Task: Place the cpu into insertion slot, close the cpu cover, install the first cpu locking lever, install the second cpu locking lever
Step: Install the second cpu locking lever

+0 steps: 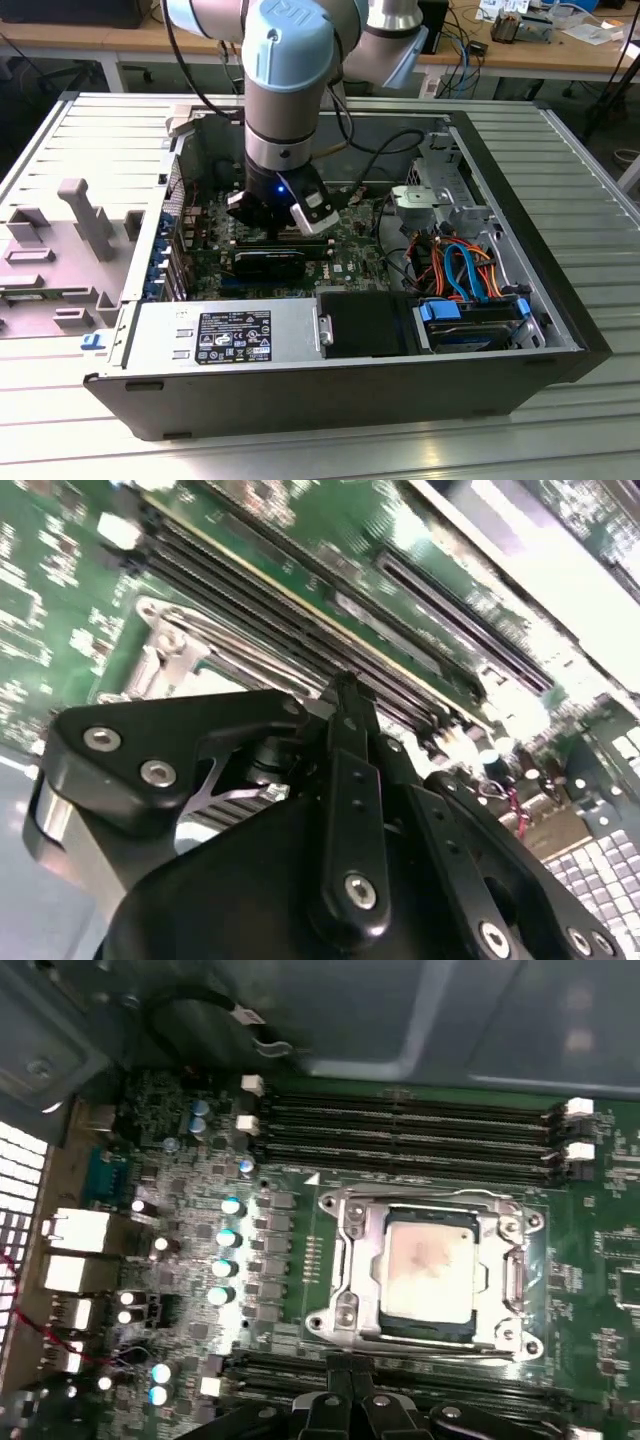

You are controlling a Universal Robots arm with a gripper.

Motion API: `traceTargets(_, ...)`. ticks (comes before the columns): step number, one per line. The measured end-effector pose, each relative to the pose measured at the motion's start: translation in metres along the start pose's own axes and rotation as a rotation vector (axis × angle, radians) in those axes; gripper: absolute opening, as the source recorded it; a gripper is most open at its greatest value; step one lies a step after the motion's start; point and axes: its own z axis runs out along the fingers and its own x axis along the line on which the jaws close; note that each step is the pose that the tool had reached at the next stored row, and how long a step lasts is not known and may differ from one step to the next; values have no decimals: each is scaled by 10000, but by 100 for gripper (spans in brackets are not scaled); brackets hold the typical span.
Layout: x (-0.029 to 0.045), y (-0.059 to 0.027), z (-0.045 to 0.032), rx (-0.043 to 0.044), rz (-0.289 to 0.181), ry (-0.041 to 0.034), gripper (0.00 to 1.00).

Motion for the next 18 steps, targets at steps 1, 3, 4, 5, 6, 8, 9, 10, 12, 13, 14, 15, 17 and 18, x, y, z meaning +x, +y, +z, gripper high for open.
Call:
traceTargets(1,-59,8,-1,-3,8,37,11)
traceTargets(3,-160,33,3,-16,23,148,11)
traceTargets(4,-185,50,8,-20,30,189,11)
traceTargets(5,-222,90,19,-25,37,249,11)
traceTargets(6,-239,114,25,-28,39,271,11)
traceTargets(8,-277,230,44,-24,45,294,11)
traceTargets(9,-294,293,53,-9,47,299,11)
traceTargets(10,-305,336,59,10,48,303,11)
traceTargets(12,-337,449,74,177,62,318,11)
traceTargets(13,-341,459,75,359,78,335,11)
traceTargets(14,-344,465,73,554,94,353,11)
traceTargets(15,-348,470,71,742,111,369,11)
traceTargets(17,-355,484,62,1036,135,398,11)
traceTargets(18,-356,491,38,1039,134,398,11)
